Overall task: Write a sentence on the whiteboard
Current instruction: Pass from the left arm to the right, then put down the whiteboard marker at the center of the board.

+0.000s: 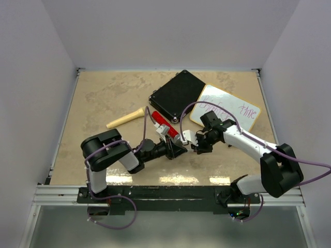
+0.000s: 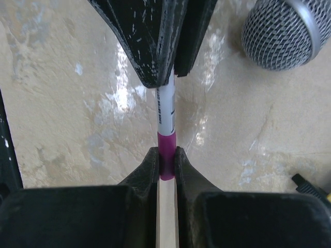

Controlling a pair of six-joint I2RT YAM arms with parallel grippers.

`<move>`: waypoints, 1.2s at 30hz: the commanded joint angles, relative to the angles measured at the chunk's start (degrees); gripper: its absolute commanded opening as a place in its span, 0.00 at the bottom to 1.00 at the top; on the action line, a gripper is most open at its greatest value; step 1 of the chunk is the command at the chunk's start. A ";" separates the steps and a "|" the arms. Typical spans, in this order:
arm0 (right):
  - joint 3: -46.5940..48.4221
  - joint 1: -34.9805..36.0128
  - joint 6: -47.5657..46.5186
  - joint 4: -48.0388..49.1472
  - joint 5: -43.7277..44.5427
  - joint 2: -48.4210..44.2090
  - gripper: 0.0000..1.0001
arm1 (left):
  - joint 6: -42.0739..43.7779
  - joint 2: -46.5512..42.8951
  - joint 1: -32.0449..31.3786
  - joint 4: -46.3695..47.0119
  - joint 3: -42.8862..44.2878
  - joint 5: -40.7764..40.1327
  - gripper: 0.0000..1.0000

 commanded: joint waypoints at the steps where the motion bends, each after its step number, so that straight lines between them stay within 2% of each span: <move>1: 2.33 2.34 2.68 12.78 -18.18 -3.59 0.00 | 1.03 -1.74 1.30 24.79 -5.88 -3.86 0.04; 4: 1.98 2.34 2.51 12.51 -16.15 -2.98 0.00 | 0.23 -3.23 4.11 27.95 -11.94 -3.95 0.09; 5: 1.98 2.34 2.51 12.51 -15.54 -2.80 0.00 | 0.14 -3.85 5.16 28.47 -13.26 -4.04 0.16; 7: 2.06 2.25 2.25 12.34 -15.18 -2.28 0.00 | 0.32 -5.60 6.22 28.83 -16.34 -3.78 0.20; 10: 2.15 2.34 1.90 11.99 -15.01 -1.75 0.00 | 1.37 -8.24 7.28 27.96 -19.16 -3.77 0.39; 11: 2.15 2.25 1.90 11.99 -15.09 -1.31 0.00 | 1.98 -8.94 7.45 27.60 -19.77 -4.47 0.49; 14: 1.89 2.34 1.19 11.37 -14.57 -0.52 0.00 | 3.82 -12.54 7.72 25.15 -21.53 -5.53 0.61; 21: 1.01 2.34 0.93 11.55 -10.97 0.01 0.00 | 7.87 -24.23 7.81 13.56 -22.86 -8.08 0.71; 22: 0.75 2.25 0.93 11.46 -9.14 0.27 0.00 | 8.40 -26.16 7.89 11.28 -23.03 -8.43 0.72; 25: 0.13 2.17 1.98 11.37 -6.05 0.45 0.00 | 11.21 -35.64 7.81 -3.20 -22.33 -9.57 0.73; 26: 0.13 1.82 2.33 11.20 -5.78 0.54 0.01 | 13.22 -40.98 7.81 -12.21 -21.20 -10.19 0.74; 28: 0.22 1.46 2.77 10.67 -5.17 1.15 0.02 | 15.60 -46.54 7.89 -21.92 -19.79 -10.89 0.74; 29: 0.22 1.37 2.77 10.49 -4.38 1.50 0.03 | 17.87 -51.53 7.98 -30.50 -18.04 -13.77 0.75; 32: 0.48 1.46 3.21 10.40 -3.67 3.17 0.07 | 21.66 -58.32 8.25 -42.75 -14.09 -17.56 0.81; 36: 1.10 1.46 4.44 9.70 -2.35 5.72 0.18 | 24.04 -59.93 8.69 -51.31 -8.80 -19.51 0.86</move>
